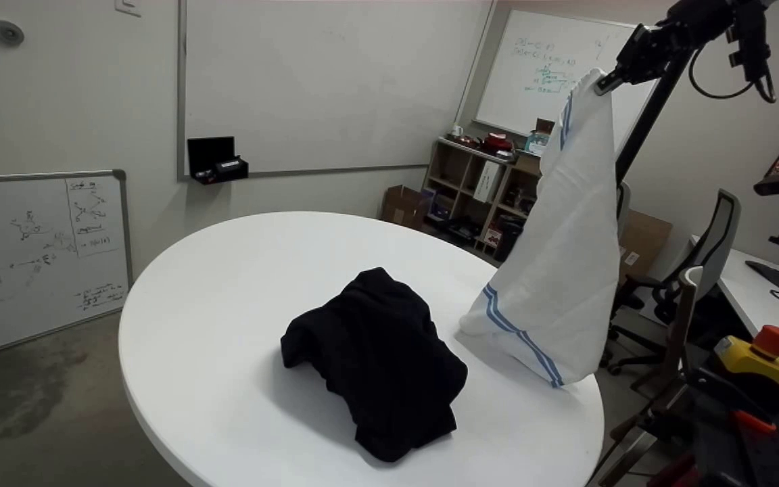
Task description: Hang the towel on the stand then hang the black t-shirt on the stand
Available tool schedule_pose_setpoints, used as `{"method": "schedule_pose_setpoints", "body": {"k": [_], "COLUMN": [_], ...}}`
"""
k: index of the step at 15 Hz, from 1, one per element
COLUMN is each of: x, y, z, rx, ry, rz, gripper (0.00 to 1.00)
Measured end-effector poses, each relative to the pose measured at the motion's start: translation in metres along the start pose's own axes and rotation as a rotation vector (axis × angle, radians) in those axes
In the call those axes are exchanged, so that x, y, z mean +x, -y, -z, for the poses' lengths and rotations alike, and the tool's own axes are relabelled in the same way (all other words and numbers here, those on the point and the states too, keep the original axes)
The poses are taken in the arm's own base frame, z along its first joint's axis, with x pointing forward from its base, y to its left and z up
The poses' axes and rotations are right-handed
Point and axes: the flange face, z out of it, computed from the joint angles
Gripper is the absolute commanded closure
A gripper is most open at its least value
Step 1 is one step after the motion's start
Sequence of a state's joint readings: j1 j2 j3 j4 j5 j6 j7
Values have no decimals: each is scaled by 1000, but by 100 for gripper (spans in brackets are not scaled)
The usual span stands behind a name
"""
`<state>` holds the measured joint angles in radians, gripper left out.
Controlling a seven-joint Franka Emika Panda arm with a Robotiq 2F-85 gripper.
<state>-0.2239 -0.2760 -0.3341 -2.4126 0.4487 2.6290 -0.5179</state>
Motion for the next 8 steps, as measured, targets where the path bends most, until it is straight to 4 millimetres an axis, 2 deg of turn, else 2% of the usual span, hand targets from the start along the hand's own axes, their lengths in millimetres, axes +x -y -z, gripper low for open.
{"method": "schedule_pose_setpoints", "body": {"k": [3, 8], "x": [24, 60], "y": [-3, -12], "z": [-19, -76], "rx": [-49, -157], "ry": [-3, 38], "rz": [-68, -159], "gripper": [100, 100]}}
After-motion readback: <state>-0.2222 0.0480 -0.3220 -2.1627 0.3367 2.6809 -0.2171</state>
